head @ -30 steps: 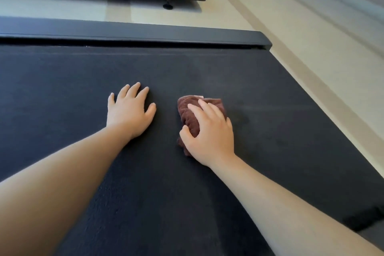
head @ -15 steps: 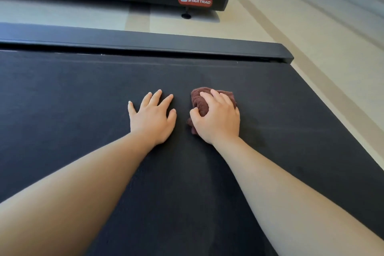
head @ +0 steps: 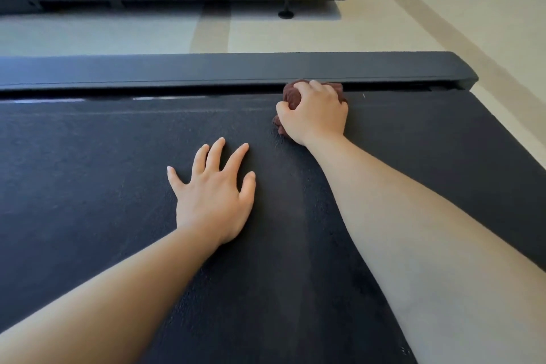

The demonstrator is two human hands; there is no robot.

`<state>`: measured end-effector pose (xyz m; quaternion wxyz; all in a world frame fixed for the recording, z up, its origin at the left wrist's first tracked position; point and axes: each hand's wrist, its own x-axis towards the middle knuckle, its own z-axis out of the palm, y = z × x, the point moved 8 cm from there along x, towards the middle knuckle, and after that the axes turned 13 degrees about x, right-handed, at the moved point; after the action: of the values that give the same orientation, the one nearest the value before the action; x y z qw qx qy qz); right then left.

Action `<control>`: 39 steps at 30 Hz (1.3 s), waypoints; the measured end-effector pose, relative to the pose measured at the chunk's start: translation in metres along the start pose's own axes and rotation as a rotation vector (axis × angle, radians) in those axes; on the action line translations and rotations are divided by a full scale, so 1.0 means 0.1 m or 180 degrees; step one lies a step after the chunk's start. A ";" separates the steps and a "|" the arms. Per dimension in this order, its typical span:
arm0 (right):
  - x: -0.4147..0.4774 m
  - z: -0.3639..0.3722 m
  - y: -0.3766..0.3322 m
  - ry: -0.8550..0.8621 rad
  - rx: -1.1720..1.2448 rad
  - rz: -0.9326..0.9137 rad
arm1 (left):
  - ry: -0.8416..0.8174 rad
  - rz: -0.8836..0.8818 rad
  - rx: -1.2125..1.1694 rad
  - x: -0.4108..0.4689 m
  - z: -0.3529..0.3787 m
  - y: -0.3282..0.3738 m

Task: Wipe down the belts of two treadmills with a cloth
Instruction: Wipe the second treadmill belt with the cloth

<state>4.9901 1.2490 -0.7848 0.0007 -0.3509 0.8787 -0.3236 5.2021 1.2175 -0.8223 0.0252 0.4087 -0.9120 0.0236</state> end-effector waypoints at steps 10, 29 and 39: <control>-1.28 -0.42 0.07 -0.0028 -0.0034 -0.0150 | -0.0012 0.0086 -0.0086 0.04 -0.05 0.01; -2.85 -0.99 0.17 0.0073 -0.0119 0.0172 | 0.0044 0.0991 -0.0052 -1.02 -0.17 0.35; -1.28 -0.59 0.25 -0.0061 0.0020 -0.0104 | 0.0211 0.0794 -0.0179 -0.93 -0.19 0.30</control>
<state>5.0583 1.3750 -0.7816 0.0050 -0.3683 0.8718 -0.3229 5.2416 1.3080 -0.8104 0.0637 0.2903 -0.9547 0.0144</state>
